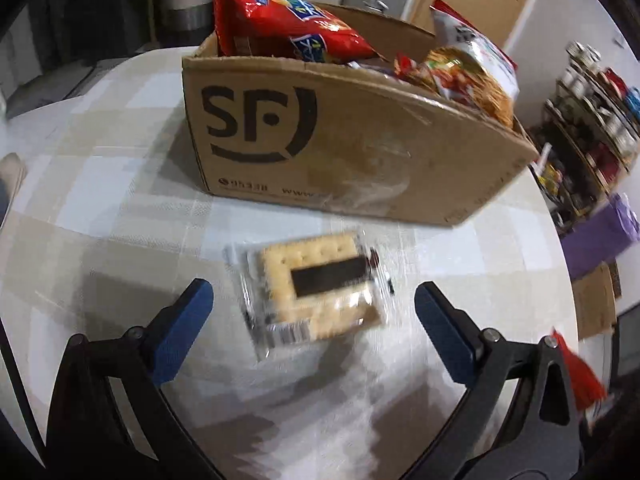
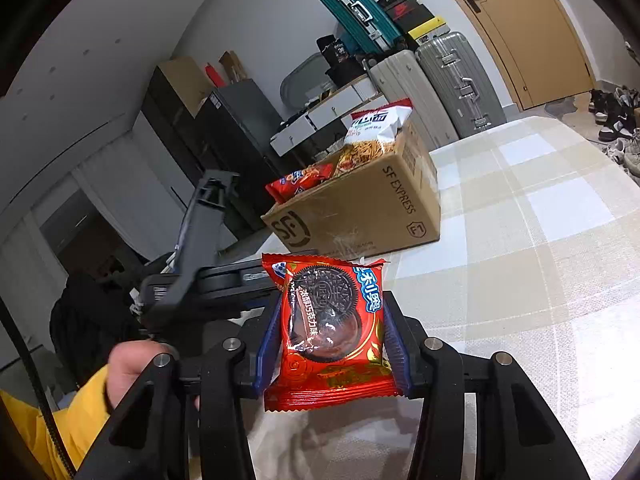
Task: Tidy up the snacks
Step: 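Grasp the cracker pack with the left tool while the right tool holds the Oreo pack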
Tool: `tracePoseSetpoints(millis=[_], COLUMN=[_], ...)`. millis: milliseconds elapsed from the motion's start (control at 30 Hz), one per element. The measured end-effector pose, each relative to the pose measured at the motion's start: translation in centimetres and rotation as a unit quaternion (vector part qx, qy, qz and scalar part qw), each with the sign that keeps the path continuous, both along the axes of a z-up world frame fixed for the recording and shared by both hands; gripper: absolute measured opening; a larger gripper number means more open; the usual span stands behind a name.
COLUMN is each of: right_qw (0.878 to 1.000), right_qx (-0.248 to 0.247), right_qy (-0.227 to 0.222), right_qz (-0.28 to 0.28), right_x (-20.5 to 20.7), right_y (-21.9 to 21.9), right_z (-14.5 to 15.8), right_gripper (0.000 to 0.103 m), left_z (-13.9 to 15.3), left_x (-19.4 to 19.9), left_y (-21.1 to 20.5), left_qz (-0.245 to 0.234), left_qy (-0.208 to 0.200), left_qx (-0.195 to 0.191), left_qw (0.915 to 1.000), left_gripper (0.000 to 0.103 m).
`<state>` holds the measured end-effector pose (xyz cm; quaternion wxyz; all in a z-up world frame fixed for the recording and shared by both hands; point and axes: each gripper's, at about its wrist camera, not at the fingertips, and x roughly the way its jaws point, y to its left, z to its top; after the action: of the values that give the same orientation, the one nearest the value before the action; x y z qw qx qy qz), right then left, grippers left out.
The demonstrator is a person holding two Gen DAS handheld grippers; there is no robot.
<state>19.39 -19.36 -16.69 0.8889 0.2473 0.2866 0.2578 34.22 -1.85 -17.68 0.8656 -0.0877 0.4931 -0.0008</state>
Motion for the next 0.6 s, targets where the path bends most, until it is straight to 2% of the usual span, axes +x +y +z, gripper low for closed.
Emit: tracePoseSetpoints(millis=[100,167,233,367,433,600], right_qw=[1.000,1.000,1.000,1.000,1.000,1.000], right_qx=[0.002,0.000,0.000,-0.003,-0.002,0.002], right_qy=[-0.006,-0.011,-0.015,-0.016,-0.012,-0.006], right_qz=[0.002,0.004,0.008,0.007,0.004,0.000], right_x=[-0.5,-0.7,-0.8,-0.8,-0.7,-0.6], right_y=[-0.1,0.0,0.1,0.2,0.1,-0.2], right_z=[0.3,0.5,0.6,0.6,0.5,0.4], right_gripper=[0.047,0.047,0.047,0.047,0.047,0.047], left_z=[-0.6,-1.1,-1.5,-0.5,0.0,0.9], left_x=[1.0,1.4,1.6,1.8,1.9,0.8], left_y=[-1.0,-1.3,-1.3,-2.1,-2.5,-2.8], left_qz=[0.016,0.022,0.018,-0.008,-0.027,-0.061], left_qy=[0.009,0.015,0.017,0.002,-0.004,-0.014], left_qx=[0.046,0.062,0.040,0.029,0.026,0.027], left_qw=[0.9988,0.9977,0.9989,0.9995,0.9993,0.9977], left_gripper=[0.101,0.097,0.093,0.066,0.060,0.058])
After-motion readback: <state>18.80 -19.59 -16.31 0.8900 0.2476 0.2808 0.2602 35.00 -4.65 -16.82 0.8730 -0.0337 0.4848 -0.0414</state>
